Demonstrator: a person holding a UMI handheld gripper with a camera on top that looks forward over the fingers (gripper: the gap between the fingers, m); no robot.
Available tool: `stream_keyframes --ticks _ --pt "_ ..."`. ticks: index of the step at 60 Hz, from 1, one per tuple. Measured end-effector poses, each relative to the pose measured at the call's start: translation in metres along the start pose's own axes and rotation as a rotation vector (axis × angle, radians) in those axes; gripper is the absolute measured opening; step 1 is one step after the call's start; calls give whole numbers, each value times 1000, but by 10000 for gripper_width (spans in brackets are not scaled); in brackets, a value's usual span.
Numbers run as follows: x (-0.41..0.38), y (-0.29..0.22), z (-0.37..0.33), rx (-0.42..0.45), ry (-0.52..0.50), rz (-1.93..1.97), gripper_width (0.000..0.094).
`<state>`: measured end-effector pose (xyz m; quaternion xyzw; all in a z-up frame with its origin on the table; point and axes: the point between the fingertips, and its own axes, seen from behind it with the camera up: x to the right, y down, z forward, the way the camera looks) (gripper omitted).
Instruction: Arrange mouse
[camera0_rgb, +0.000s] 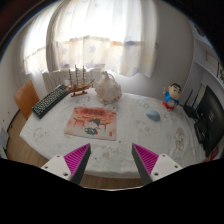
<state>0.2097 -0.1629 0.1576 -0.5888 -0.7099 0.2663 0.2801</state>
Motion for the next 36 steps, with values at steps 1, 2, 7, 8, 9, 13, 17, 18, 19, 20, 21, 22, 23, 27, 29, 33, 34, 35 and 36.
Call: stream_keyframes --ticks 1,2,7,8,9,13,17,18,19,20,21,22,23,27,29,33,34,35,36 --pt "1 -1 1 1 2 2 852" --pt "3 -2 5 2 5 6 853" --pt "16 -7 18 5 23 30 854" --pt "19 -3 15 4 28 32 853" --pt "23 -4 18 3 33 38 852" --pt "40 -6 27 2 61 65 853" --pt "59 -5 33 6 98 93 854" --pt "65 -5 34 7 106 101 854" --pt "70 -5 36 7 115 109 853" --pt "76 -5 37 7 124 117 852" --pt "81 -5 39 7 133 125 851" --pt "87 -5 41 8 141 133 851" --pt "92 -5 43 9 149 140 852" --pt "113 -2 50 5 177 165 850" --pt "124 -1 54 8 190 176 853" --pt "143 1 63 17 207 191 854" --pt "148 2 65 19 211 196 853" --pt "153 3 67 20 215 201 853" --pt "158 4 70 21 220 205 852"
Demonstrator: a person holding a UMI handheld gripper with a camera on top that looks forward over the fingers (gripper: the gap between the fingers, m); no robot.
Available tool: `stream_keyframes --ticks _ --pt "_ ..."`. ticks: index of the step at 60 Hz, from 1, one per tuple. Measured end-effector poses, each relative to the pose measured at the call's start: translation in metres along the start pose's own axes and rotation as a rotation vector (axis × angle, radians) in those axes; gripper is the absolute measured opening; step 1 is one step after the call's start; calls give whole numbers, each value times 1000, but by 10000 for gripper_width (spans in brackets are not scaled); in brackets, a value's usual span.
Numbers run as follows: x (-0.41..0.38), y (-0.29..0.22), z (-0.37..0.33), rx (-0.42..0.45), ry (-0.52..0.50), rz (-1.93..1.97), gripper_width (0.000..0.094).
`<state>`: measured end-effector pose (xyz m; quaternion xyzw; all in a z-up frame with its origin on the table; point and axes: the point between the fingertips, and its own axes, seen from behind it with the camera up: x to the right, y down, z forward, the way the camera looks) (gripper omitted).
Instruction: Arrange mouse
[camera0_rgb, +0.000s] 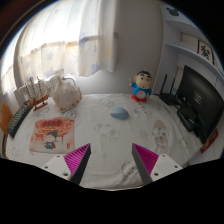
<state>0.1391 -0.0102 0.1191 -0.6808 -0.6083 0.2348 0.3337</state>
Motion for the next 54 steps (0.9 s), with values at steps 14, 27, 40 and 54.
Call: stream_keyframes --ticks 14,27,40,54 --pt "46 -3 54 25 25 5 853" --pt "64 -27 118 106 -26 19 852" --pt "63 -39 189 113 -84 0 853" --pt "62 -56 250 116 -110 -30 854"
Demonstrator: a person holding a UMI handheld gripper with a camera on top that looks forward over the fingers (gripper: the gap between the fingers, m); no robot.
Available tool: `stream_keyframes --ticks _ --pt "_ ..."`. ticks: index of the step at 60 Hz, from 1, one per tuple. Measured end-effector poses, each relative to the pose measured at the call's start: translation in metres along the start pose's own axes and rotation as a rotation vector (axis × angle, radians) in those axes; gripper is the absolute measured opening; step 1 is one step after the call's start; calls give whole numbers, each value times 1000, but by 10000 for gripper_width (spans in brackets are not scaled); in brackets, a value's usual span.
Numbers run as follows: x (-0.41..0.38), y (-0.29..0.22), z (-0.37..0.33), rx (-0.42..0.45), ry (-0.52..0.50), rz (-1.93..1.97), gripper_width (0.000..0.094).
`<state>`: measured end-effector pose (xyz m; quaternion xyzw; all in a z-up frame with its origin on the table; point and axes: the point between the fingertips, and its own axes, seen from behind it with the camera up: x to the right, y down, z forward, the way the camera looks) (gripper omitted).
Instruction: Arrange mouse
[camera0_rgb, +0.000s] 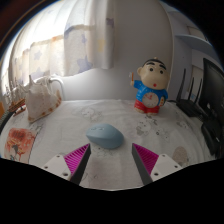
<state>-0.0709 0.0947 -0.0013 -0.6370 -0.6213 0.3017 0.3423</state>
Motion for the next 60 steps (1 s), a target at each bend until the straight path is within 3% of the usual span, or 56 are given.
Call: stream_keyframes --ticks 35,43,47,60 --pt "15 -39 80 -13 -2 44 847" --pt "14 -42 85 -15 -1 36 686" --pt "13 -44 87 -18 -4 34 529" --pt "14 -50 84 -44 17 25 424"
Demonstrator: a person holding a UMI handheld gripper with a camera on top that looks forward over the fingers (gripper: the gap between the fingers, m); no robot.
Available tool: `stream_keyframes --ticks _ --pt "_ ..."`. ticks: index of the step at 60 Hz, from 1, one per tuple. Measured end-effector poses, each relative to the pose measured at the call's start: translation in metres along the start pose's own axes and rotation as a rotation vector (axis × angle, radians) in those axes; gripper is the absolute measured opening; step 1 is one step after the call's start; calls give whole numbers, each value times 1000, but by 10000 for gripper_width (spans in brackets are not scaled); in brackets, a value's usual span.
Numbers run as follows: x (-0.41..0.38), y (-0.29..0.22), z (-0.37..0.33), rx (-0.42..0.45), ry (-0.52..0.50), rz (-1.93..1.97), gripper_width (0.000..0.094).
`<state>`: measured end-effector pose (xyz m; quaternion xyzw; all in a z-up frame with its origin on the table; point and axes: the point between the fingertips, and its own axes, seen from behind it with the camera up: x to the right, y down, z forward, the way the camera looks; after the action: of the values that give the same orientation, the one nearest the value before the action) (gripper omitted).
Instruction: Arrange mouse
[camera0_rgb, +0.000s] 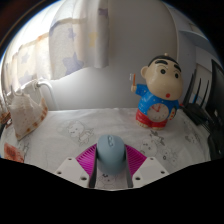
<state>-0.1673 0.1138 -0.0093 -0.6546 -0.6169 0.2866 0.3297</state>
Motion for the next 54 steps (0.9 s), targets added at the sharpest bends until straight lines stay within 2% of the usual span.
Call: stream_keyframes --ticks 11,23,31,39,47,54 --pt "-19 -29 -46 10 2 -6 407" --pt "-121 -39 -128 13 -126 -4 407" --pt "-219 -9 -167 0 -213 -42 407" --pt "-309 37 -183 -11 -250 -61 406" --pt "-360 78 -180 -5 -216 -76 406" --pt "-378 114 -171 -56 -170 -73 425"
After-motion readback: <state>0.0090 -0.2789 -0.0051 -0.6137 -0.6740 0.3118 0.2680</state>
